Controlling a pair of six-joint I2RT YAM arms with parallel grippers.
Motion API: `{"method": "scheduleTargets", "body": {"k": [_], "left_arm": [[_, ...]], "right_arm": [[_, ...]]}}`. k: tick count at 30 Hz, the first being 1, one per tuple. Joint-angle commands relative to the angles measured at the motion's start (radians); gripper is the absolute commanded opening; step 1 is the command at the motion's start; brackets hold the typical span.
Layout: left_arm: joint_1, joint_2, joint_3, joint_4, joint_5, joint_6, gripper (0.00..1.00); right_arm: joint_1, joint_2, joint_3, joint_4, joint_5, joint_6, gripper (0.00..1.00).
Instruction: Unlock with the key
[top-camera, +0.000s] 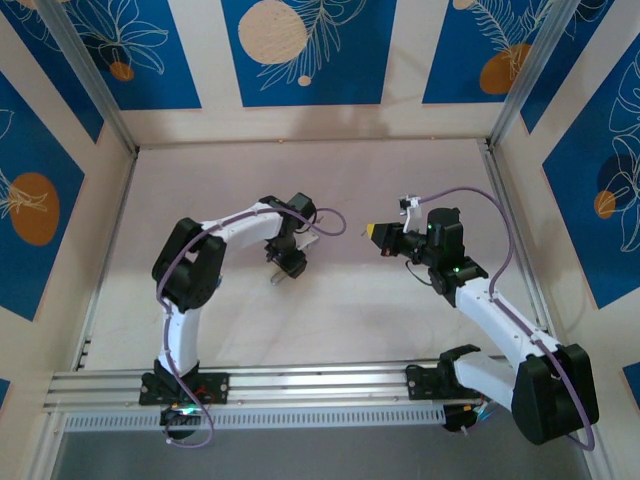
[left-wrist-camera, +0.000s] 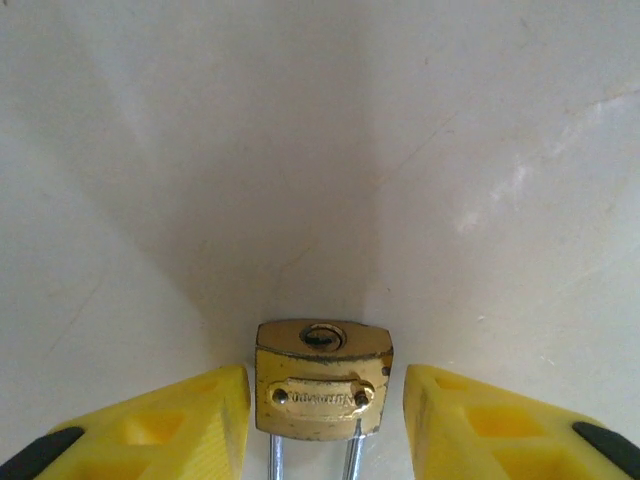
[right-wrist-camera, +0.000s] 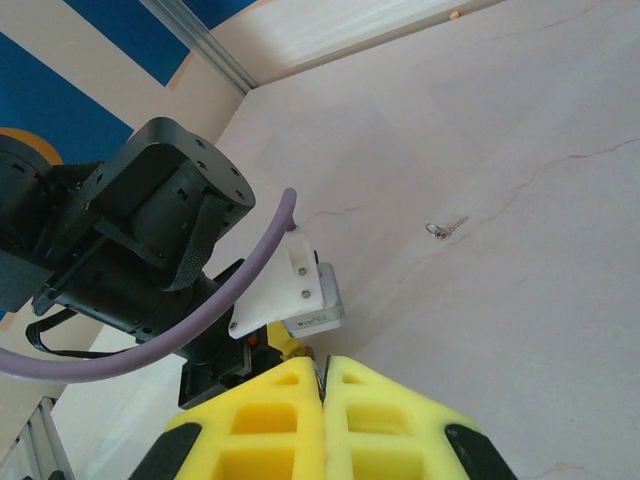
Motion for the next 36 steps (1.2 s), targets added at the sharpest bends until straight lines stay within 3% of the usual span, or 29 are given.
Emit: {"method": "scheduleTargets", "body": {"k": [1,5,22,26,36], "left_arm": [[0.015,0.012,-0.018,0.001,0.034,-0.014,0.42],[0.019,0.018,-0.022,-0.006,0.04,-0.013,0.38],[0.018,0.05,-0.022,-0.061,0.035,0.0,0.36],[0.017,0.044,-0.019,-0.044,0.039,-0.008,0.3],[0.01,-0.074,-0.029,0.052,0.096,-0.015,0.23]], "right_arm": [[-0.006,-0.026,-0.016,0.011,-0.015,-0.002,0.02],[-0.007,-0.025,-0.019,0.015,-0.016,0.001,0.02],[-0.012,-0.033,-0.022,-0.007,-0.004,-0.007,0.02],[-0.015,-0.032,-0.019,-0.012,-0.001,-0.004,0.02],[-0.015,-0.035,-0.005,-0.034,-0.002,0.001,0.02]]}}
